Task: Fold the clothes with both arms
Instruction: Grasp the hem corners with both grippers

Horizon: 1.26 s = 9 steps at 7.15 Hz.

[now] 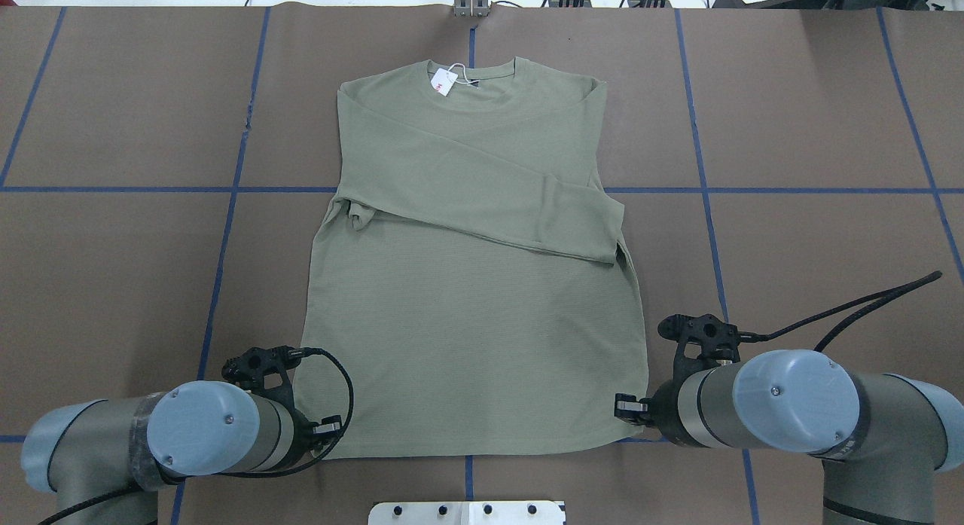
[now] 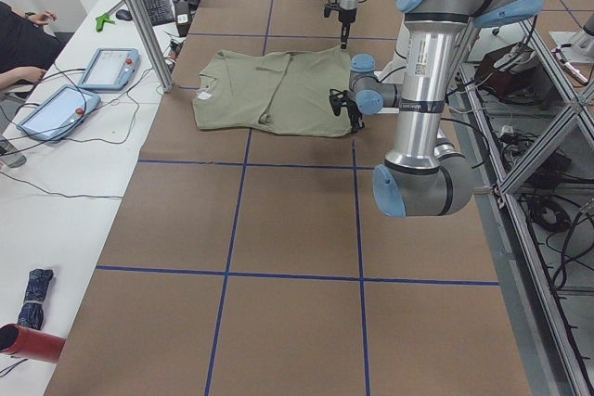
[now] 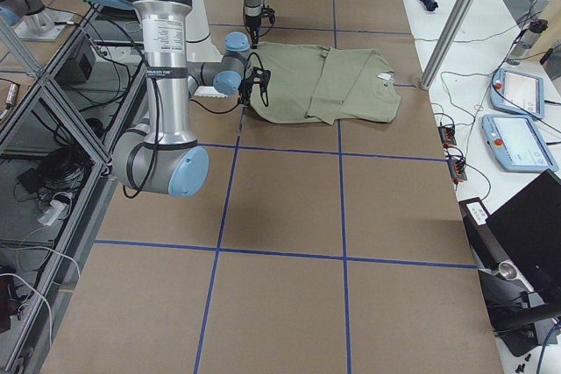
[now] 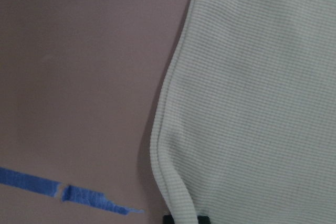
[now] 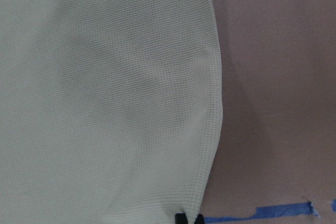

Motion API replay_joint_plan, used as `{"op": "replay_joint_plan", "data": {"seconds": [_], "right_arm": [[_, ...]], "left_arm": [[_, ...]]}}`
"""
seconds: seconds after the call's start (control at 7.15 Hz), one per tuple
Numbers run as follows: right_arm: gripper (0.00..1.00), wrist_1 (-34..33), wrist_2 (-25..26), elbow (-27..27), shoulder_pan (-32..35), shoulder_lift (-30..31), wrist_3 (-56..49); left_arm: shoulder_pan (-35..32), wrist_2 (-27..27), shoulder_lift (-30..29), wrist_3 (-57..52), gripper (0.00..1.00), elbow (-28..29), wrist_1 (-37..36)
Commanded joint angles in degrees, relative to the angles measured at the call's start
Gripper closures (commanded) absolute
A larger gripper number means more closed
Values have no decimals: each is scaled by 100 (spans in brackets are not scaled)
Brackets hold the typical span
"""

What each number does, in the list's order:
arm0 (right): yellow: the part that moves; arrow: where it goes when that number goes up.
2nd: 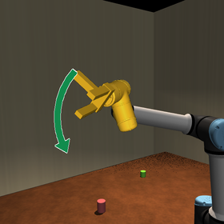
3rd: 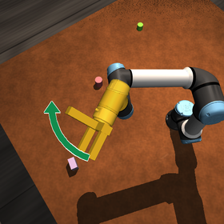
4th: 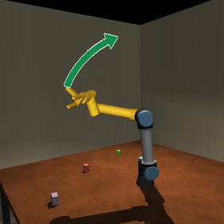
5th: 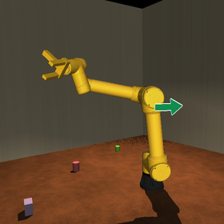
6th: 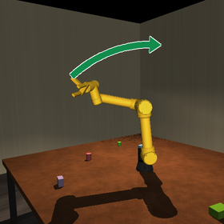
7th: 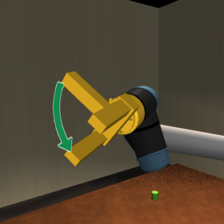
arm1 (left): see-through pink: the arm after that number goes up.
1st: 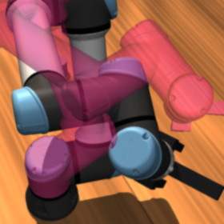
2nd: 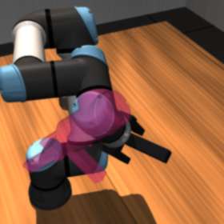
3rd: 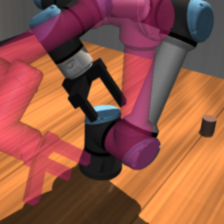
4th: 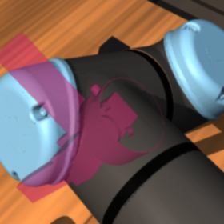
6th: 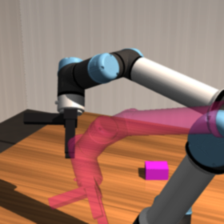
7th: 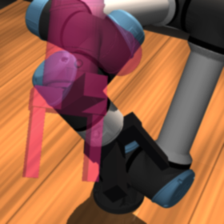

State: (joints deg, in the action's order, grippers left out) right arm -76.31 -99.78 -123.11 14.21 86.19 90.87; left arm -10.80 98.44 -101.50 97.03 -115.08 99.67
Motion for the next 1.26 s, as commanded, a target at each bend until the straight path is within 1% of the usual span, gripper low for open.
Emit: {"op": "replay_joint_plan", "data": {"seconds": [0.0,0.28,0.42,0.56,0.7,0.84,0.98,1.12], "right_arm": [[100,-7,-7,6,11,12,-17],[100,-7,-51,-20,90,64,-25],[100,2,-120,-116,142,186,-25],[100,2,-226,-413,143,388,-25],[100,11,-427,-703,143,625,-25],[100,20,-872,-906,152,810,-25],[100,20,-1321,-1256,143,960,-25],[100,20,-1699,-1581,134,1170,-17]], "left_arm": [[-9,9,-10,8,100,-23,0],[-36,18,16,8,100,-268,-9],[-18,18,-2,8,100,-435,-218],[17,26,-2,8,100,-732,-455],[60,26,-19,26,100,-900,-640],[165,35,-28,35,100,-1024,-659],[488,35,-19,44,100,-1321,-668],[735,70,-19,78,100,-1802,-938]]}}
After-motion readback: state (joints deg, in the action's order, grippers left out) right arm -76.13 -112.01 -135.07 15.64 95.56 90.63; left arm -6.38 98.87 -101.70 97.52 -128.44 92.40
